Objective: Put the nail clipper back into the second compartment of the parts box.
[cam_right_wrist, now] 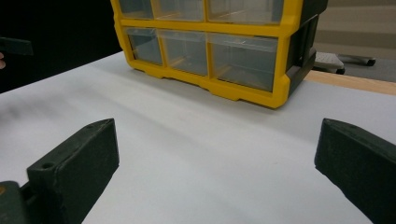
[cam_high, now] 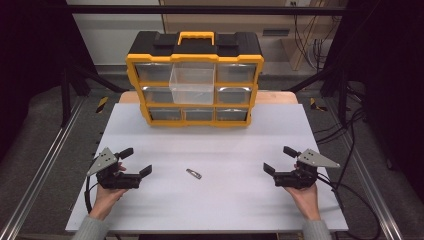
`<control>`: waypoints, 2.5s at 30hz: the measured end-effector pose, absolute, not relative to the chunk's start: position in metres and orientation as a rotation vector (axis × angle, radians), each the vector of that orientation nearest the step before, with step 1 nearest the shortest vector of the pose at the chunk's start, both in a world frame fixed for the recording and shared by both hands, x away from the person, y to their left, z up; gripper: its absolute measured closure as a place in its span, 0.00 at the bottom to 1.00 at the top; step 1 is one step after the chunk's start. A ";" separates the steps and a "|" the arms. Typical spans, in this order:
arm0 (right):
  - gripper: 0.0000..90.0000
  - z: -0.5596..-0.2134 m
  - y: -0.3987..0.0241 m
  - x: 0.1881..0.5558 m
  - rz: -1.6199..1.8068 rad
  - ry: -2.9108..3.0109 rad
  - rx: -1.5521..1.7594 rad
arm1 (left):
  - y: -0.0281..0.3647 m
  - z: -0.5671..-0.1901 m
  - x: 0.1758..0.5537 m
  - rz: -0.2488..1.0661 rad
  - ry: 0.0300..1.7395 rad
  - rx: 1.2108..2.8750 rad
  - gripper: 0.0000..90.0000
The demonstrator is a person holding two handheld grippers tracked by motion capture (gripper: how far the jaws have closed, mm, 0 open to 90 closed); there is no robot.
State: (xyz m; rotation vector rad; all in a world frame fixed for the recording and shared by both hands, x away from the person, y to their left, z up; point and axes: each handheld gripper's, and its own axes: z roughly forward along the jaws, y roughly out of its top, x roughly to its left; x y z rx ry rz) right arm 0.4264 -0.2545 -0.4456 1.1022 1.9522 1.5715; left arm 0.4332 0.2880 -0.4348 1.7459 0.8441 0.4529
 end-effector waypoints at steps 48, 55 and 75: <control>0.02 -0.438 -0.114 0.447 1.473 2.292 0.940 | 0.288 -0.437 0.434 0.461 0.859 1.759 0.01; 0.02 -0.443 -0.095 0.452 1.428 2.339 0.921 | 0.288 -0.437 0.434 0.461 0.859 1.759 0.01; 0.03 -0.459 -0.066 0.465 1.343 2.422 0.922 | 0.287 -0.438 0.434 0.460 0.863 1.763 0.01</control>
